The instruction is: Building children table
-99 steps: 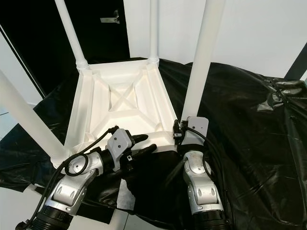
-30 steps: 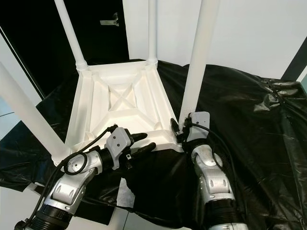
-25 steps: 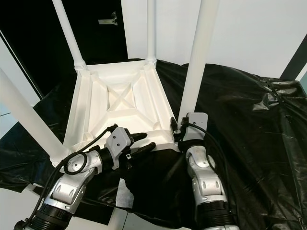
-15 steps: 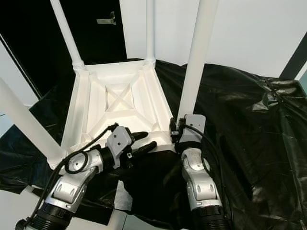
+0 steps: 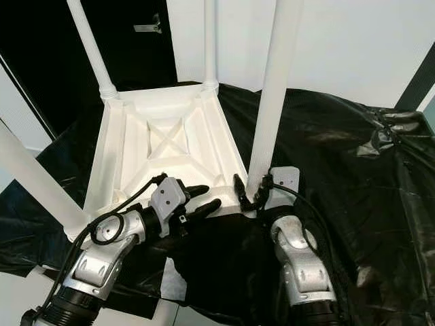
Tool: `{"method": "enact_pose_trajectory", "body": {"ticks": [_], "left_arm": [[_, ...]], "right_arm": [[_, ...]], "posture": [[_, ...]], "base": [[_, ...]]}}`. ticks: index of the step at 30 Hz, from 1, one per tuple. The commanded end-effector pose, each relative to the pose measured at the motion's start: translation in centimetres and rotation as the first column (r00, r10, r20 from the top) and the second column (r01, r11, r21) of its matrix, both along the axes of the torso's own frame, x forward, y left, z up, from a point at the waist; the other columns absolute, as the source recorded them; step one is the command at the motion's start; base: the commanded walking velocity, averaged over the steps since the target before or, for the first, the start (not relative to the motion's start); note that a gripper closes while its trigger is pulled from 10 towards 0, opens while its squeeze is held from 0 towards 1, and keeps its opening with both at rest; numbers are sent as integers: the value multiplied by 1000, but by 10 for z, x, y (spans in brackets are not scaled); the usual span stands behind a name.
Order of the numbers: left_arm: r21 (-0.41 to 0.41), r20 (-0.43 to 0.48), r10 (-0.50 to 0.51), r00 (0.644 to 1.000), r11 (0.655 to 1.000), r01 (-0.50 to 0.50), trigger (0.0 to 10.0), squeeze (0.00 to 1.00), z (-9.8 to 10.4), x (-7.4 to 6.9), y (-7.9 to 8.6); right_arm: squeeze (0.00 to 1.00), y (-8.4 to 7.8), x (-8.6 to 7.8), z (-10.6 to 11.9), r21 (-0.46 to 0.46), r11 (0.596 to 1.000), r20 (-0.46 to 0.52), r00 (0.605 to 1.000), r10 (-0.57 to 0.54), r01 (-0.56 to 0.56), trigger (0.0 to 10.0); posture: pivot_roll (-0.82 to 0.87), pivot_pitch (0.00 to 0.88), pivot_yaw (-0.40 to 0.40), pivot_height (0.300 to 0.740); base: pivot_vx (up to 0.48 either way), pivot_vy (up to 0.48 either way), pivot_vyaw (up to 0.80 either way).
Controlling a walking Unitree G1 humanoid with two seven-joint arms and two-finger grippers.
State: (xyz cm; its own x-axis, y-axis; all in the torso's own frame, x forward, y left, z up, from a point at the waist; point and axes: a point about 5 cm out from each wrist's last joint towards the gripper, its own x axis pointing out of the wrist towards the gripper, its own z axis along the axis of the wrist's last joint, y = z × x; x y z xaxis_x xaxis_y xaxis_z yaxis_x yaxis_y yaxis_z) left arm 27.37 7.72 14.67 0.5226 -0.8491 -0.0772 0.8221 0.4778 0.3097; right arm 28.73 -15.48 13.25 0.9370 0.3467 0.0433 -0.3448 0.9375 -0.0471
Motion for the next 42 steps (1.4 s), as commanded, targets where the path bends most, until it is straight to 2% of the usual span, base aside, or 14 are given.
{"method": "enact_pose_trajectory", "body": {"ticks": [1,6,10,11,12,13,14,15,27,29,30,31,39,42], "left_arm": [[11,-11,47,999,999,-47,10000,0,-2,0,1],[9,-18,35,999,999,-35,10000,0,-1,0,0],[7,16,41,999,999,-41,10000,0,1,1,0],[6,22,46,999,999,-46,10000,0,1,1,0],[5,23,49,999,999,-49,10000,0,1,1,1],[6,26,53,998,999,-53,10000,0,1,1,1],[7,28,56,998,998,-56,10000,0,1,1,1],[2,20,55,998,998,-55,10000,0,1,0,1],[-8,22,44,999,999,-44,10000,0,-1,-5,-6],[-19,33,40,999,999,-39,10000,0,-1,-5,-7],[-19,33,40,999,999,-39,10000,0,-1,-5,-7],[-19,33,39,999,999,-38,10000,0,-1,-5,-7],[-11,39,22,999,1000,-21,10000,0,0,-3,-7],[-10,41,12,999,1000,-11,10000,0,1,-2,-6]], "right_arm": [[0,-5,4,-2,-14,997,-7,997,76,-76,10000],[0,-7,10,0,-47,991,3,992,128,-128,10000],[0,-4,23,2,-95,964,-12,969,248,-248,10000],[0,-3,26,2,-116,953,-21,960,281,-281,4863],[0,-2,28,1,-129,946,-26,955,297,-298,4863],[0,0,29,1,-141,938,-30,948,316,-317,3255],[0,0,29,0,-143,932,-34,943,332,-333,3255],[0,1,29,0,-144,928,-36,939,341,-343,0],[0,-4,25,-8,-134,937,-43,947,319,-322,0],[0,-3,24,-11,-153,961,-35,973,228,-230,6706],[0,-3,24,-11,-153,961,-35,973,228,-230,6706],[0,-2,23,-11,-144,969,-29,980,198,-200,10000],[0,8,16,-14,-110,993,-17,999,34,-36,10000],[0,11,15,-15,-80,988,-27,990,-136,133,10000]], "posture": [[-21,0,-4,740],[-19,0,-5,740],[-9,0,-9,740],[-4,0,-12,740],[-4,0,-12,740],[-1,0,-14,740],[-1,0,-14,740],[4,0,-19,740],[0,0,-23,740],[-5,0,-19,740],[-5,0,-19,740],[-6,0,-17,740],[-24,0,6,740],[-31,0,14,740]], "base": [[0,0,0],[0,0,0],[0,0,0],[0,0,0],[0,0,0],[0,0,0],[0,0,0],[0,0,0],[0,0,0],[0,0,0],[0,0,0],[0,0,0],[0,0,0],[0,0,0]]}}
